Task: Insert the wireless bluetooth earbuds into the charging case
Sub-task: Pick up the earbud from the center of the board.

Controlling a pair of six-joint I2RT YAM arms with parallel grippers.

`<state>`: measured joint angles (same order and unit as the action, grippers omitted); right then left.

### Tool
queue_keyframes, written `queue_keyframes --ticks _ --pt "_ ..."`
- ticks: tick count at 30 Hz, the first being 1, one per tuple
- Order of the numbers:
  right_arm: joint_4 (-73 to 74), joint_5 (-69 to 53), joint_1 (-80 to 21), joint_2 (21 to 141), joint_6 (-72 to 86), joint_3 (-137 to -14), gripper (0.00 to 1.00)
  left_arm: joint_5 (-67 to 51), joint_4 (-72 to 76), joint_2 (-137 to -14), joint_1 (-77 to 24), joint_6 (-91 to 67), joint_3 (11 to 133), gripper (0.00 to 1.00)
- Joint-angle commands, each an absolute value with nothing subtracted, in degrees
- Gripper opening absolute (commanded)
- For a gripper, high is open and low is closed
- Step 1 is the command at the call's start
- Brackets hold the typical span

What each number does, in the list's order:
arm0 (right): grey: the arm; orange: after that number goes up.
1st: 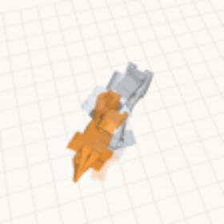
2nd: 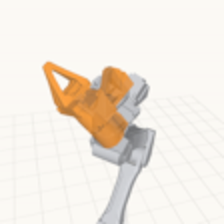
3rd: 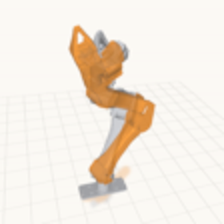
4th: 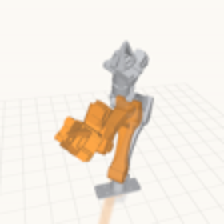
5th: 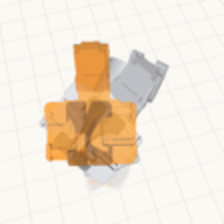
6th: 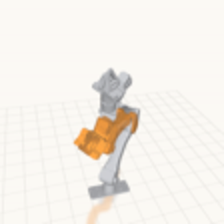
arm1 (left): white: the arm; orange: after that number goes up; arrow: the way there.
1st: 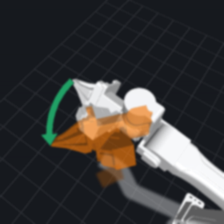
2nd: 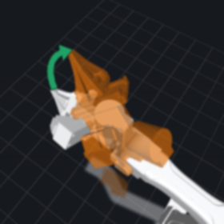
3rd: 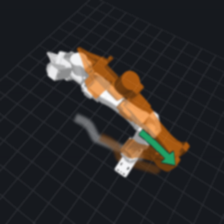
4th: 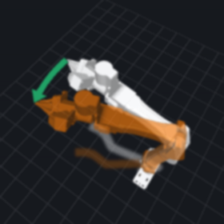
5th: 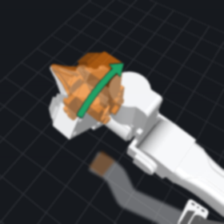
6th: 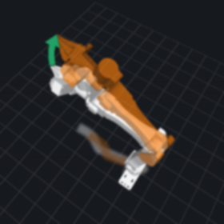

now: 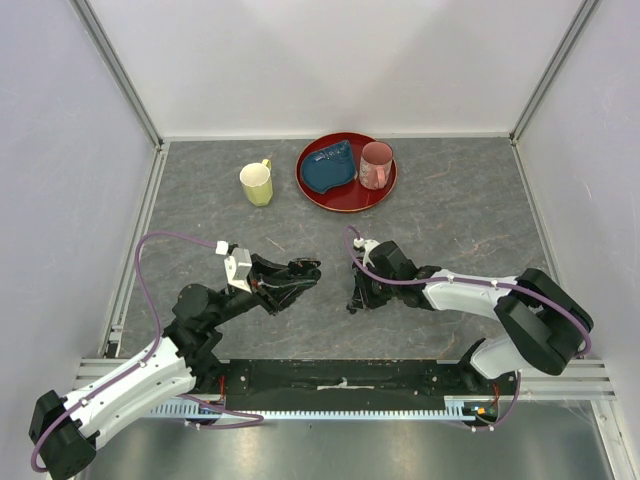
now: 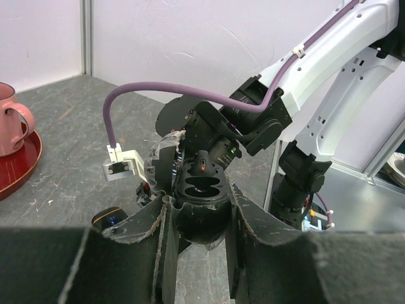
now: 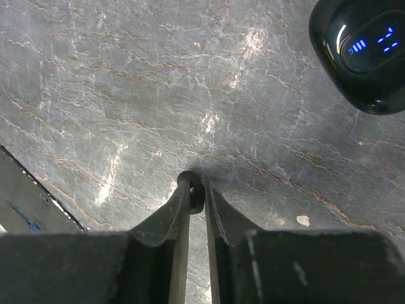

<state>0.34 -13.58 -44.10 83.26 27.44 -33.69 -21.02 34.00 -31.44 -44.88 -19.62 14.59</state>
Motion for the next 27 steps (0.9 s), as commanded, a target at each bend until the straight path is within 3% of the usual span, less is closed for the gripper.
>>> queue_keyframes --ticks 1,11,27 --pt "1.8 -13.9 -44.6 84.6 27.9 -32.7 0.19 -20.5 36.2 -31.0 -45.2 -20.7 14.5 0.02" --pt "0.4 -16.0 -44.6 80.6 30.1 -32.8 0.0 -20.0 35.9 -30.5 -45.2 -20.7 14.4 0.02" --pt "7.7 -14.8 -44.6 71.9 26.9 -37.3 0.0 -20.6 35.9 -30.6 -45.2 -20.8 14.6 0.02"
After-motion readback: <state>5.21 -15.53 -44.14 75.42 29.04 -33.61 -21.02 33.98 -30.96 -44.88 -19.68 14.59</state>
